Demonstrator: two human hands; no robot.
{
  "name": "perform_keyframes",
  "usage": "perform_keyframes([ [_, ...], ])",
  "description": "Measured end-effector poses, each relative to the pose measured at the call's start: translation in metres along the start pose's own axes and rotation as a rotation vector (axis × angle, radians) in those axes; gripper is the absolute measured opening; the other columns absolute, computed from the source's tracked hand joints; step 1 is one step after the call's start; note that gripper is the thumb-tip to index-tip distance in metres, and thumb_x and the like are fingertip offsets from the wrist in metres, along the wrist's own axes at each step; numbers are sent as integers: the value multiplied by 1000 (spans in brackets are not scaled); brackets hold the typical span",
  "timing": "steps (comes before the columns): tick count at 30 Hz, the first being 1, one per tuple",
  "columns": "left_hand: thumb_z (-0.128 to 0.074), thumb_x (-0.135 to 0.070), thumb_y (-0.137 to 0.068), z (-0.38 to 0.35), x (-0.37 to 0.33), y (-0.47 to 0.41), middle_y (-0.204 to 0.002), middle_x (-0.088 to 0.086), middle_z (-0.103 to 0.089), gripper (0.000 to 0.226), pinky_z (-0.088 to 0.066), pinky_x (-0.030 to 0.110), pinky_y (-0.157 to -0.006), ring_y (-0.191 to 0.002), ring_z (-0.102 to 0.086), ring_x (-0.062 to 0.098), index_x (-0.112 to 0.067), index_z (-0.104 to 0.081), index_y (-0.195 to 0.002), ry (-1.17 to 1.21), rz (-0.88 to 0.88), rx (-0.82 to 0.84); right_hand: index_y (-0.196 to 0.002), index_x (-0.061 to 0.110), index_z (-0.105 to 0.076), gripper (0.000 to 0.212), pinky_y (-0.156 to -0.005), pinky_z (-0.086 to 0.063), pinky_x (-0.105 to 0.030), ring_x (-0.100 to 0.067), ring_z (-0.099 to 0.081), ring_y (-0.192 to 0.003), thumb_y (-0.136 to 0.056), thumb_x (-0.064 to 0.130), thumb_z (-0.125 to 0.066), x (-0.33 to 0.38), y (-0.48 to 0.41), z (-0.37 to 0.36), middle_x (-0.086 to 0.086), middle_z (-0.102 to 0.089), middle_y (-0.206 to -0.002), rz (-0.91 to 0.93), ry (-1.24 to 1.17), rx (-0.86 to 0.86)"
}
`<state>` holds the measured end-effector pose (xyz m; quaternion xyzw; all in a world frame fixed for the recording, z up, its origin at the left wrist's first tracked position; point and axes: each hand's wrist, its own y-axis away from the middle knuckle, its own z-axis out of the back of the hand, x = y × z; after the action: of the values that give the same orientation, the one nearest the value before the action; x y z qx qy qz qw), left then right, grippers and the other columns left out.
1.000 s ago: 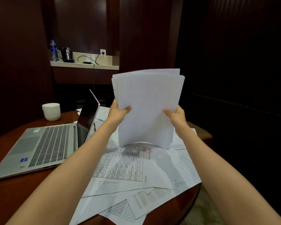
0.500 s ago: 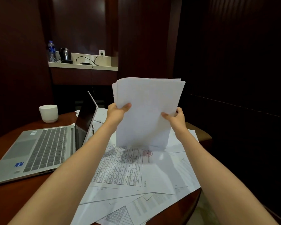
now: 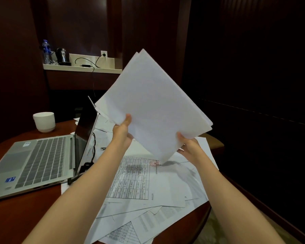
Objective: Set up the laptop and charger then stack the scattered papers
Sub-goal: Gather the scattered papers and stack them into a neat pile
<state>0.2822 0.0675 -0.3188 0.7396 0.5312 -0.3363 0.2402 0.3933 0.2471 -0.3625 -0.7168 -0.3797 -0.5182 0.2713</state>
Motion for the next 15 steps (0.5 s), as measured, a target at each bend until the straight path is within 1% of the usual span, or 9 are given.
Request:
perform_keyframes([
  [2, -64, -14, -86, 10, 2, -1, -118, 8, -59, 35, -52, 36, -79, -102, -58, 23, -7, -51, -117, -59, -4, -26, -131, 6, -48, 44, -91, -45, -40, -29, -55, -114, -90, 13, -61, 2, -4, -1, -10, -57, -129, 44, 17, -123],
  [4, -72, -18, -79, 22, 0, -3, -123, 8, -57, 55, -49, 35, -89, -106, -57, 22, -3, -47, -125, -134, -34, -76, -128, 4, -51, 43, -95, -45, -39, -31, -54, -117, -88, 11, -63, 5, -9, 5, -11, -56, -130, 82, 28, -299],
  [5, -73, -19, -77, 30, -2, -6, -126, 5, -56, 62, -47, 34, -92, -110, -56, 21, -4, -45, -130, -190, -58, -92, -127, 2, -52, 42, -95, -45, -37, -31, -54, -117, -88, 11, -63, 6, -12, 10, -12, -57, -129, 103, 50, -371],
  [6, -71, -18, -80, 37, -6, -7, -124, 2, -56, 58, -45, 31, -92, -110, -55, 18, -9, -46, -131, -292, -107, -99, -126, 1, -53, 41, -91, -45, -34, -32, -55, -115, -88, 11, -63, 8, -13, 15, -13, -58, -127, 125, 86, -421],
  [7, -67, -16, -84, 43, -9, -7, -119, 0, -57, 47, -43, 29, -89, -108, -54, 15, -14, -50, -129, -409, -152, -89, -124, 0, -54, 39, -87, -45, -33, -32, -56, -114, -88, 10, -63, 9, -14, 20, -15, -58, -125, 150, 122, -445],
  [8, -64, -15, -87, 48, -12, -6, -114, 0, -58, 39, -41, 28, -87, -106, -54, 14, -17, -54, -125, -531, -185, -57, -122, 0, -56, 36, -84, -44, -32, -32, -56, -112, -88, 10, -63, 11, -14, 24, -15, -59, -122, 174, 147, -449],
  [10, -62, -11, -88, 52, -15, -5, -106, 3, -61, 34, -44, 30, -87, -103, -57, 17, -18, -57, -121, -684, -211, 31, -119, 1, -58, 31, -83, -45, -35, -33, -57, -111, -89, 9, -62, 14, -15, 30, -15, -61, -117, 204, 172, -410],
  [13, -59, -7, -89, 45, -17, -1, -106, 6, -61, 36, -45, 31, -84, -95, -59, 20, -11, -53, -124, -782, -240, 125, -112, 5, -60, 23, -89, -48, -41, -33, -58, -107, -90, 10, -61, 18, -16, 32, -16, -62, -116, 229, 238, -330],
  [15, -60, -7, -89, 41, -19, 1, -105, 5, -60, 34, -45, 31, -84, -95, -59, 21, -6, -55, -123, -771, -269, 122, -108, 8, -60, 19, -91, -49, -43, -31, -60, -104, -89, 11, -61, 21, -15, 31, -16, -62, -114, 249, 254, -257],
])
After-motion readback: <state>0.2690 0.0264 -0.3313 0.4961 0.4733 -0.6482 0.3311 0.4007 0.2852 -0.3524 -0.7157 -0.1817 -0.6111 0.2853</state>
